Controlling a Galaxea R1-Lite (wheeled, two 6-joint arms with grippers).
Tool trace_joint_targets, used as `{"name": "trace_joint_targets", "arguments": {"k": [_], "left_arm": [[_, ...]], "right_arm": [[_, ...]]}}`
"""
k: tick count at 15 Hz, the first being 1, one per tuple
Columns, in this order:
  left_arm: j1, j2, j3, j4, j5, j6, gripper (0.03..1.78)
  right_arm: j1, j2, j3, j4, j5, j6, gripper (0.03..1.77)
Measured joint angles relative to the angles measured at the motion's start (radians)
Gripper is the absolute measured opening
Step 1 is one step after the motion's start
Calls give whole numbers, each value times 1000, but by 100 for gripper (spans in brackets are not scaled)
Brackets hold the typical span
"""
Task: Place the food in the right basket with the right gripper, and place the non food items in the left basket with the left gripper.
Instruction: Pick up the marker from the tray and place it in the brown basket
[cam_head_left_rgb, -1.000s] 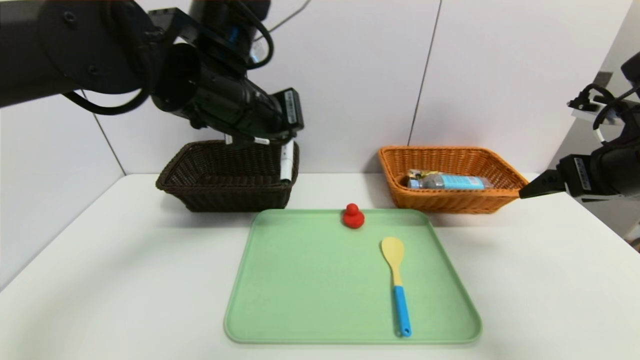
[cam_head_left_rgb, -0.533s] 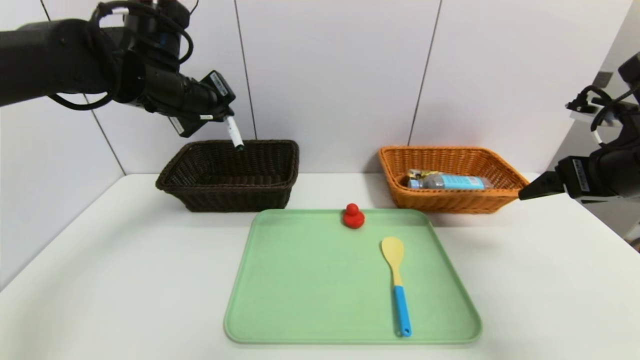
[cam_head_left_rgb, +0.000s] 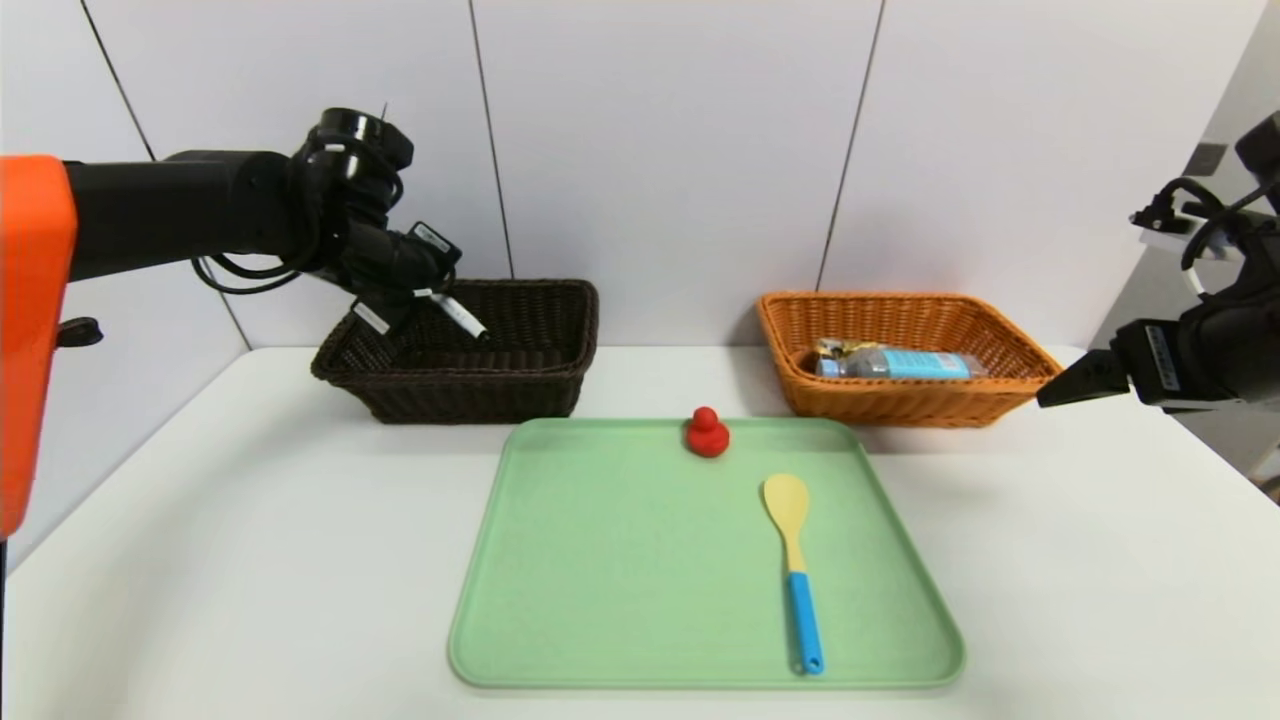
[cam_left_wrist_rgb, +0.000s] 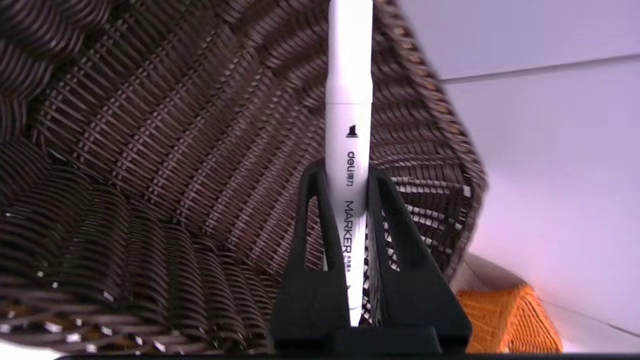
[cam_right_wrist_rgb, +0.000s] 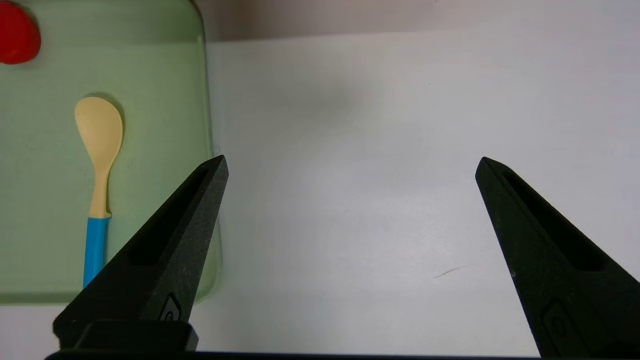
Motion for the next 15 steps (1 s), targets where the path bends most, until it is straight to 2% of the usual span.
{"name": "trace_joint_targets", "arguments": {"k": [3, 8, 9, 12, 15], "left_arm": [[23, 34, 0, -4, -1, -36, 17], [31, 69, 0, -5, 1, -35, 20], [32, 74, 0, -6, 3, -30, 40], [30, 79, 0, -23, 3, -24, 82], [31, 73, 0, -28, 12, 1, 110]], "right_arm": [[-1, -7, 18, -1, -1, 0, 171], [1, -8, 23, -2, -1, 0, 171], [2, -8, 24, -2, -1, 0, 171], [2, -6, 24, -2, -1, 0, 171], [2, -6, 24, -2, 0, 1, 171]]}}
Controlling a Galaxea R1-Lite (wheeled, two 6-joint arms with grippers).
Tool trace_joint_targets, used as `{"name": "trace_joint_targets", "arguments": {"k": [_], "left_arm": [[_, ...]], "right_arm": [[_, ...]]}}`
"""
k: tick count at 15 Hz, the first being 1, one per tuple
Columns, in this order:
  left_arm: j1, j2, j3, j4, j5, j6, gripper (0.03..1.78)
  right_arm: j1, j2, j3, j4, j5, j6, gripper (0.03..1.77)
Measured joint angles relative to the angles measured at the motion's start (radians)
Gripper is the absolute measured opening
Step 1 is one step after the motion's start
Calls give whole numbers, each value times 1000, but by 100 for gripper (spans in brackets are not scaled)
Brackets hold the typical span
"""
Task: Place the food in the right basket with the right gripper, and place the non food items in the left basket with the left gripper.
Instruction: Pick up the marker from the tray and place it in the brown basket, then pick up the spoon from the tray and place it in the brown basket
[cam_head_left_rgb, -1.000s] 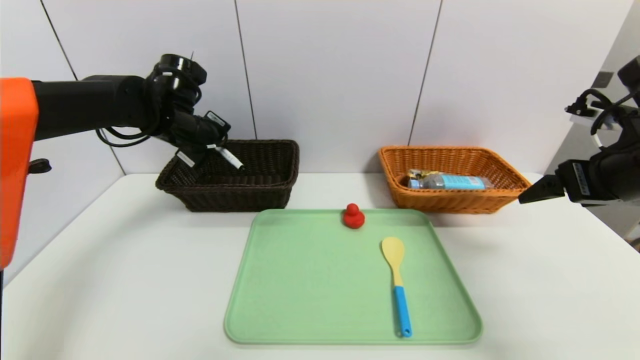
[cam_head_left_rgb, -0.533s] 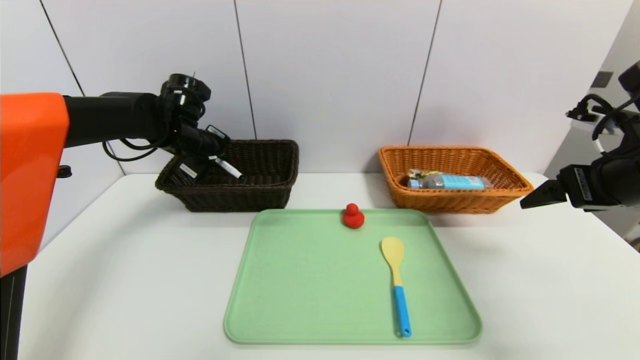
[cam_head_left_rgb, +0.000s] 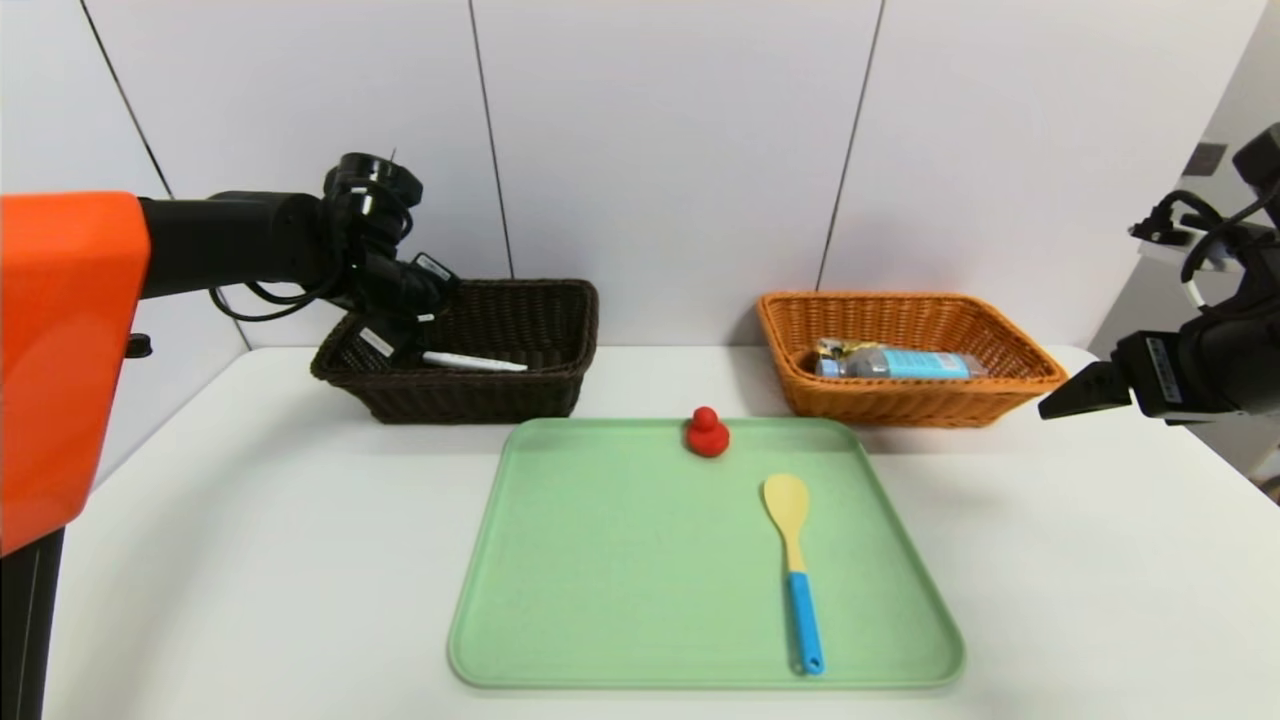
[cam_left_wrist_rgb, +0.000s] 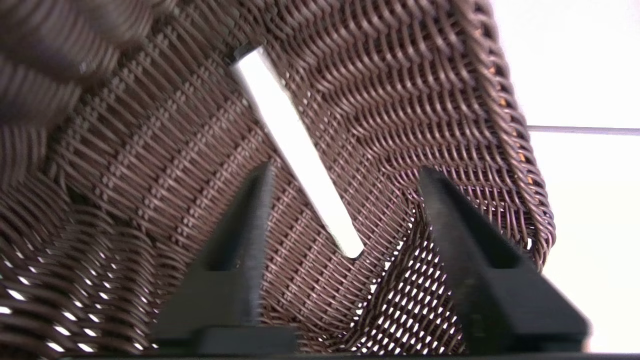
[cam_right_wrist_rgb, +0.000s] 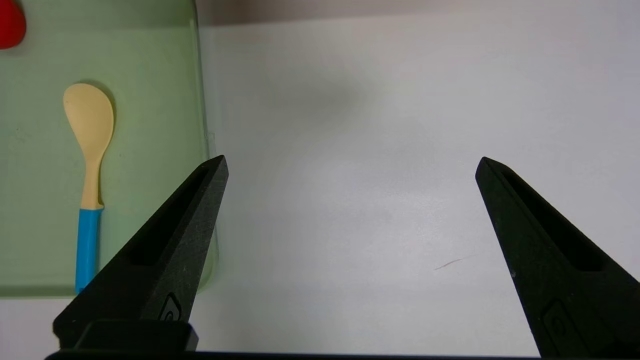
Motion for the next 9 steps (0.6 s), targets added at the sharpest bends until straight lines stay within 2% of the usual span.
{"name": "trace_joint_targets", "arguments": {"k": [2, 6, 7, 9], "left_arm": [[-9, -41, 0, -17, 34, 82, 124], [-104, -167, 19, -95, 130, 417, 143], [-131, -194, 39, -100, 161, 478, 146], [-185, -249, 102, -133, 178, 570, 151]], "right_arm": [[0, 0, 3, -1, 0, 0, 171], [1, 1, 11, -3, 4, 0, 171], [1, 3, 11, -4, 4, 0, 171], [2, 8, 18, -46, 5, -1, 171]]}}
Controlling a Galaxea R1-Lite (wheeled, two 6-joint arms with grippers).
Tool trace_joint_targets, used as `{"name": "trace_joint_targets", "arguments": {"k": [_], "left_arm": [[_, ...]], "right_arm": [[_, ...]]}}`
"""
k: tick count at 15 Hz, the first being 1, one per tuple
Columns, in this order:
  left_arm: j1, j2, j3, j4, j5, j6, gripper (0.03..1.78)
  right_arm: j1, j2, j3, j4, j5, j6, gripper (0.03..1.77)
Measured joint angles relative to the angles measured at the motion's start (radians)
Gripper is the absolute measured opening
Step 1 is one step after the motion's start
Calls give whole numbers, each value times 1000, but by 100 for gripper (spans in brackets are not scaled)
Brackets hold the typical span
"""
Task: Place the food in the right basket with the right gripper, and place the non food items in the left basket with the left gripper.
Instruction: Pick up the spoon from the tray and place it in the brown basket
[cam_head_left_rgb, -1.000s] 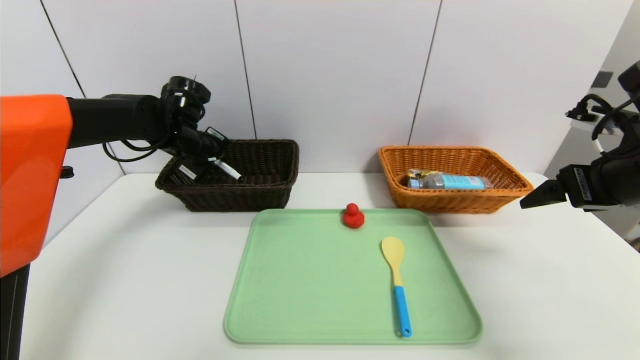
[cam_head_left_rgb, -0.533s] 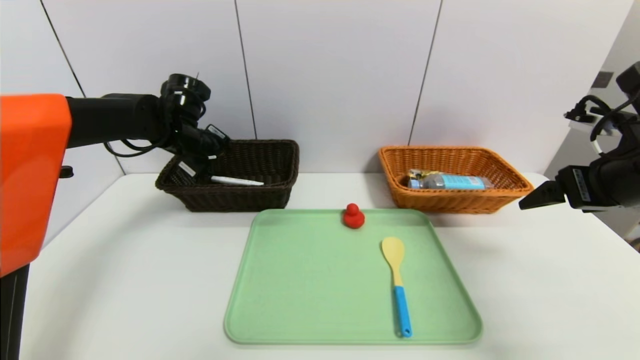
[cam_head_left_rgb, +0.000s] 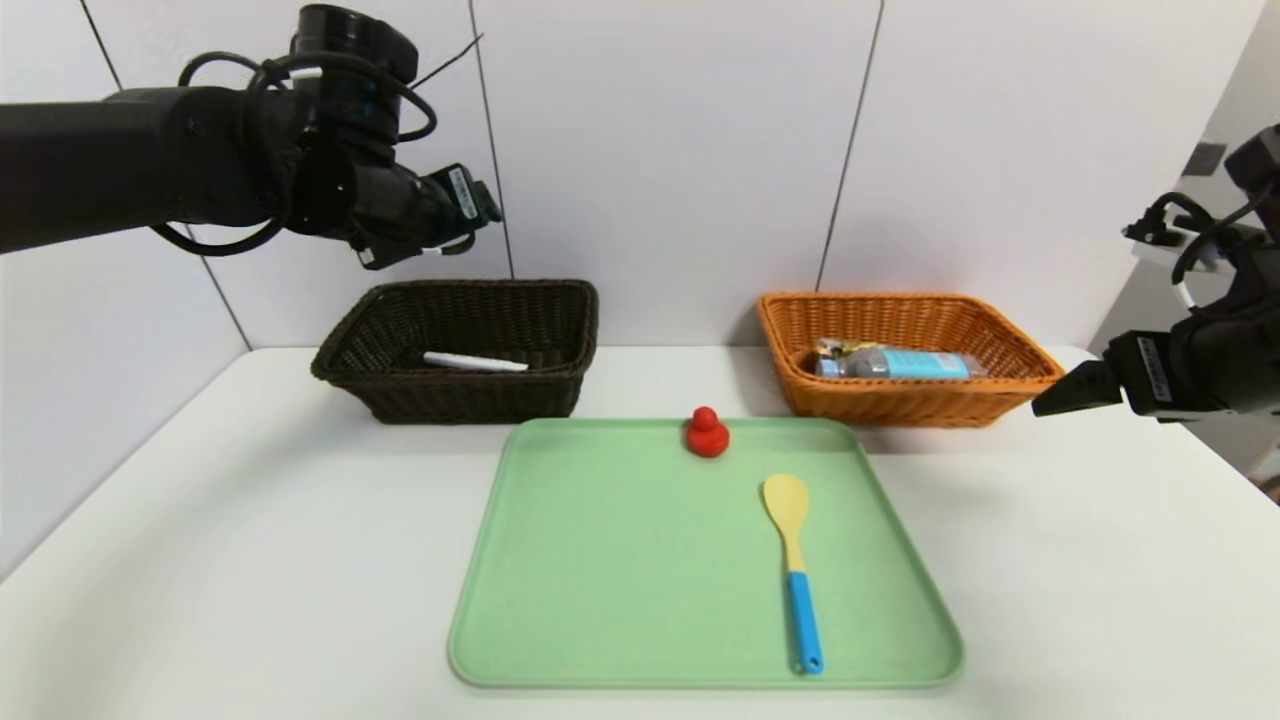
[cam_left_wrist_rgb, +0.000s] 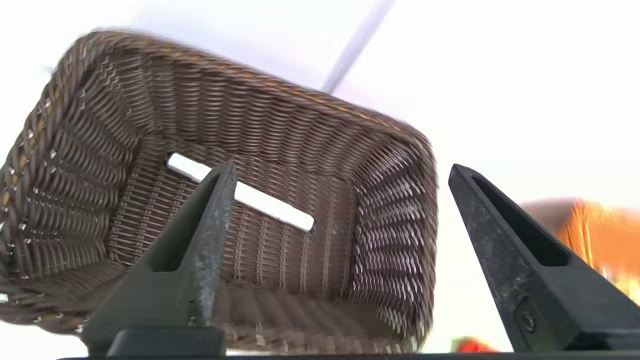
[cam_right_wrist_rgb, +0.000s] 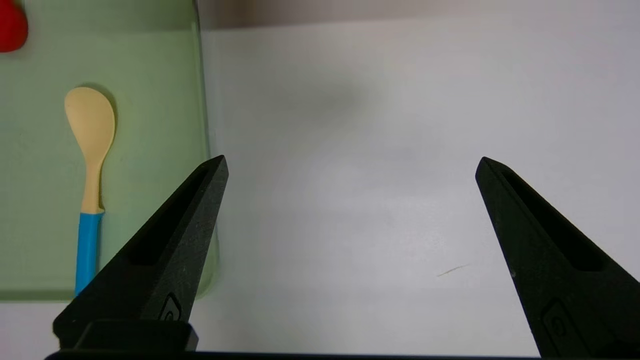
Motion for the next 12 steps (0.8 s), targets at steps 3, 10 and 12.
{"name": "trace_joint_targets", "arguments": {"k": [3, 10, 12], "left_arm": [[-77, -78, 202, -139, -5, 136, 157], [-226, -212, 619, -491, -196, 428, 165], [-294, -231, 629, -423, -190, 423, 166]], "right_arm": [[4, 4, 21, -38, 0, 0, 171], [11, 3, 41, -40, -1, 1, 171], [17, 1, 54, -41, -1, 1, 171]]}}
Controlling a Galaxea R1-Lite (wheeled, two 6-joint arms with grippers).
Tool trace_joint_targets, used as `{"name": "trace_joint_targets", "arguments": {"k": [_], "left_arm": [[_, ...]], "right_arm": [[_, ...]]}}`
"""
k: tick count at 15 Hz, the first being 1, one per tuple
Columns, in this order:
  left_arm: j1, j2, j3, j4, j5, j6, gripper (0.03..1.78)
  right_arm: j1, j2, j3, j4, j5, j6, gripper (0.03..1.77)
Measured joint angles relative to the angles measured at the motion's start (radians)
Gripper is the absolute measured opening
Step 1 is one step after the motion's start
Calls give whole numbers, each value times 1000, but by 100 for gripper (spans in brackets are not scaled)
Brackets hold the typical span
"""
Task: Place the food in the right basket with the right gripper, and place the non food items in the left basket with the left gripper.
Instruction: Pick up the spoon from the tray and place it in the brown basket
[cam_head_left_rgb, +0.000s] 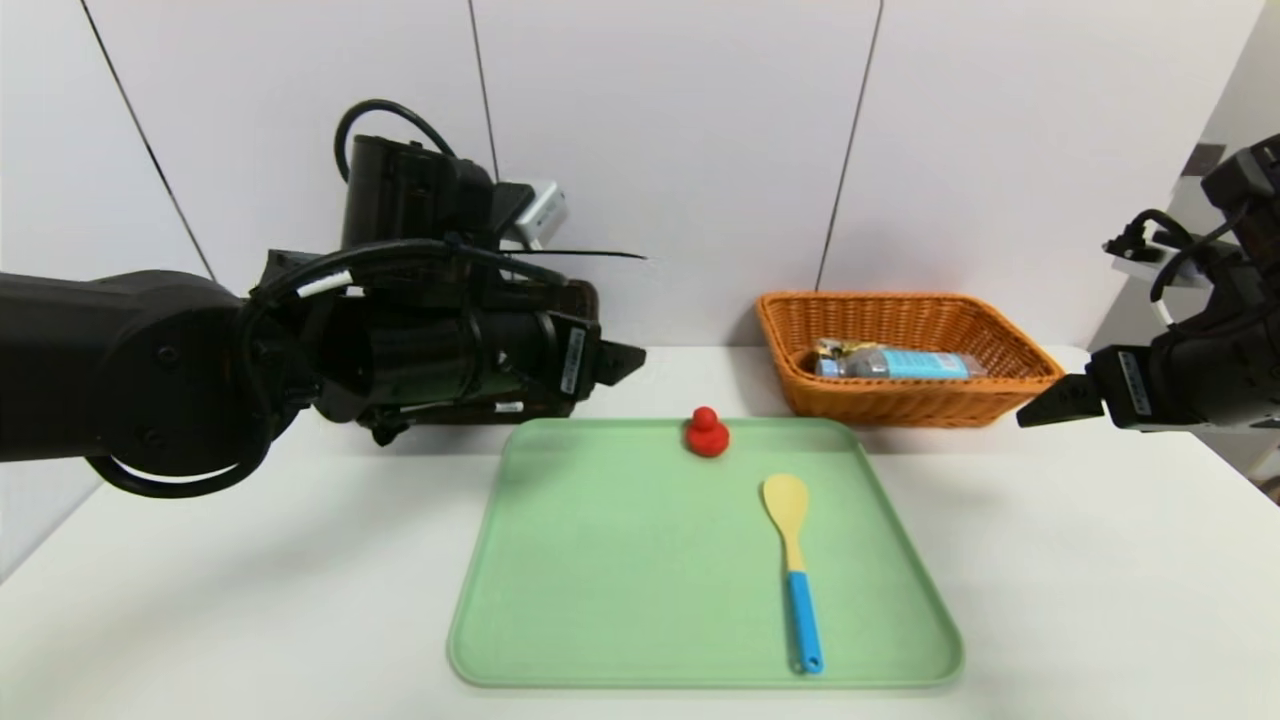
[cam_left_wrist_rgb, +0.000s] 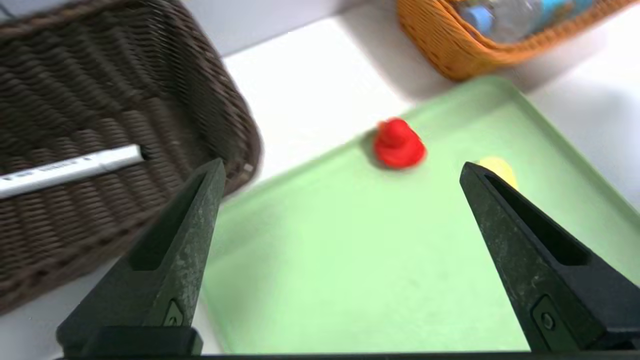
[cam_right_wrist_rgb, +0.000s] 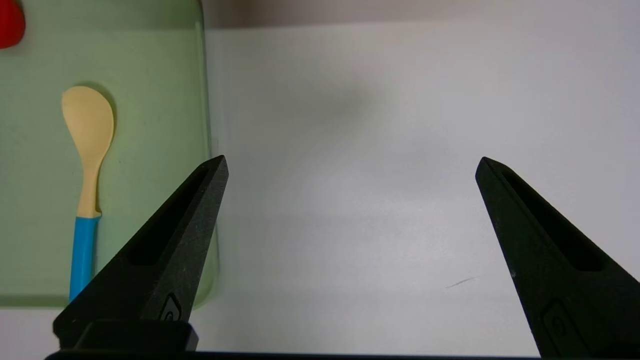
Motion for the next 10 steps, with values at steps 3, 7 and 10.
{"name": "trace_joint_targets", "arguments": {"k": [3, 7, 10], "left_arm": [[-115, -5, -17, 48, 66, -47, 167], [-196, 22, -158, 248, 89, -141, 167], [-220, 72, -364, 491, 87, -236, 169]], "right_arm": [[2, -9, 17, 0, 0, 0, 171], [5, -26, 39, 0, -2, 0, 171], [11, -42, 54, 0, -2, 0, 171]]}}
